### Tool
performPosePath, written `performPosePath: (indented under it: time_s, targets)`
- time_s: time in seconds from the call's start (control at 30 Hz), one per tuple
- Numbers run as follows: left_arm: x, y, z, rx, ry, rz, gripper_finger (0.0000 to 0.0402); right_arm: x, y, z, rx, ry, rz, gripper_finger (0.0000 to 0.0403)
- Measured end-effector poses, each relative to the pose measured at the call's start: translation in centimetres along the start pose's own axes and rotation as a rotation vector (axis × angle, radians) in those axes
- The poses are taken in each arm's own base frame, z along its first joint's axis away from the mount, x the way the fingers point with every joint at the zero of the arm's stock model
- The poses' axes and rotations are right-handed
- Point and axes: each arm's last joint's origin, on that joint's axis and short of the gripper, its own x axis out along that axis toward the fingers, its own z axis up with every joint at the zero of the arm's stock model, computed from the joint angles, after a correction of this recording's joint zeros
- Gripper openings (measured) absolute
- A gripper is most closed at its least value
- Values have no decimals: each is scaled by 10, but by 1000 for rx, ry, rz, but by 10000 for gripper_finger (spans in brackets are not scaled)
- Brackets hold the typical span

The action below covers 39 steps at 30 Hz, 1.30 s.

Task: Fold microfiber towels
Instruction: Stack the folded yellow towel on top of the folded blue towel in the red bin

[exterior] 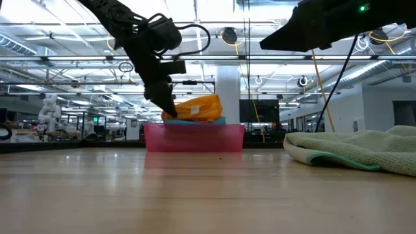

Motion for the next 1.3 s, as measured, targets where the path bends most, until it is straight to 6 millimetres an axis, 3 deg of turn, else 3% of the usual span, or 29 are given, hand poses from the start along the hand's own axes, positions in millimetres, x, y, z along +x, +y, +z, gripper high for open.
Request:
performPosePath:
  time_s: [0.17, 0.3, 0.4, 0.5, 0.6, 0.8, 0.97, 1.13, 1.3]
  targets:
    - [-17, 9, 0, -18, 9, -59, 240, 0, 0, 0, 3, -1, 5, 248]
    - [-36, 17, 4, -37, -63, -68, 273, 0, 0, 0, 3, -1, 6, 248]
    - [-50, 20, 11, -54, -194, -138, 279, 0, 0, 0, 7, -1, 6, 248]
    - [-54, 20, 27, -60, -405, -139, 258, 0, 0, 0, 7, -1, 6, 248]
    - [-34, 17, 38, -23, -526, -117, 211, 0, 0, 0, 6, -1, 7, 248]
    - [15, 8, 36, 76, -515, -153, 92, -1, 0, -2, 7, 1, 10, 248]
    - [51, 24, 23, 23, -474, -45, 17, -1, -1, -7, 6, 7, 10, 248]
    - [72, 48, 7, -114, -459, 2, 9, 0, -4, -16, 1, 23, 1, 248]
    - [75, 57, 0, -186, -449, -18, 27, 2, -11, -35, 74, 54, 14, 248]
